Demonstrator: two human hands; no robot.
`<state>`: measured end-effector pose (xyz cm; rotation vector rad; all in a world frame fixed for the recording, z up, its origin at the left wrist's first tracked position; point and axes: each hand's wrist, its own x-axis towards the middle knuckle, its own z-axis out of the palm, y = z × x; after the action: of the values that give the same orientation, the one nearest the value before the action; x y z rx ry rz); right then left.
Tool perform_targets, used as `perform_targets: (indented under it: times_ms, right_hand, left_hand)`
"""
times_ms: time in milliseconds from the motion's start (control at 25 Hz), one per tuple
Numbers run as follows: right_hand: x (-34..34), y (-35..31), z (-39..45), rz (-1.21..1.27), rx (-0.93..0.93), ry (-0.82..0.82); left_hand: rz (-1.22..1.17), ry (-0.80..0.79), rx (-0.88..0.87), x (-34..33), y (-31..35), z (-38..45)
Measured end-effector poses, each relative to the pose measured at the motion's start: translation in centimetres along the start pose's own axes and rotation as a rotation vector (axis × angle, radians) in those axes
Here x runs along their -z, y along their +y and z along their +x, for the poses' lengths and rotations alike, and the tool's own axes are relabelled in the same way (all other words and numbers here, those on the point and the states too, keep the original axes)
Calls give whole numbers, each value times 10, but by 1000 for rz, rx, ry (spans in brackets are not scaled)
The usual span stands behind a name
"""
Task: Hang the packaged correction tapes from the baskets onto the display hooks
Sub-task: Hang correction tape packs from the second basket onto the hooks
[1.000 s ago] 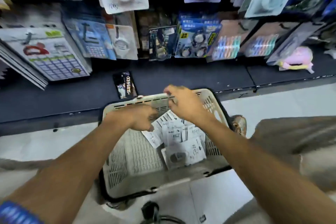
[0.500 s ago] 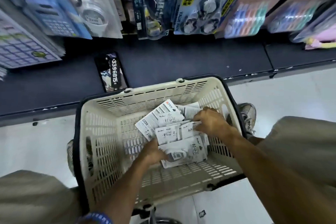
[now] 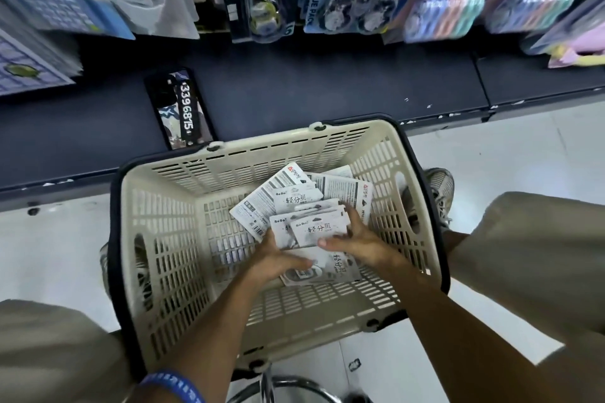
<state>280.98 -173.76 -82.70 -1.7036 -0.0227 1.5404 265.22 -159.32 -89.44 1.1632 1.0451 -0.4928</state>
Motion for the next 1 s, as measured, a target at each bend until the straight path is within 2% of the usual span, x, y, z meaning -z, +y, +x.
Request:
perform_targets:
  times_ms: [80, 240, 360, 480, 680, 840, 1000]
  right_hand:
    - [7, 3, -2, -79, -39, -87]
    - [12, 12, 1, -185, -101, 0]
    - [10, 15, 5, -67, -124, 114]
    - [6, 0, 6, 155, -87, 178]
    - [-15, -38, -3, 107, 90, 381]
    - [-31, -57, -24, 234, 153, 346]
    - [-36, -69, -55, 339, 145, 346]
  left_hand:
    - [13, -18, -16, 3, 0, 1]
    - [129, -164, -35, 11, 8, -2]
    - [160, -183, -64, 17, 17, -5]
    - [33, -209, -126, 21, 36, -14]
    - [-99, -208, -223, 15, 57, -37]
    - [-88, -224, -278, 16, 68, -56]
    - [-195, -254, -284, 14, 68, -85]
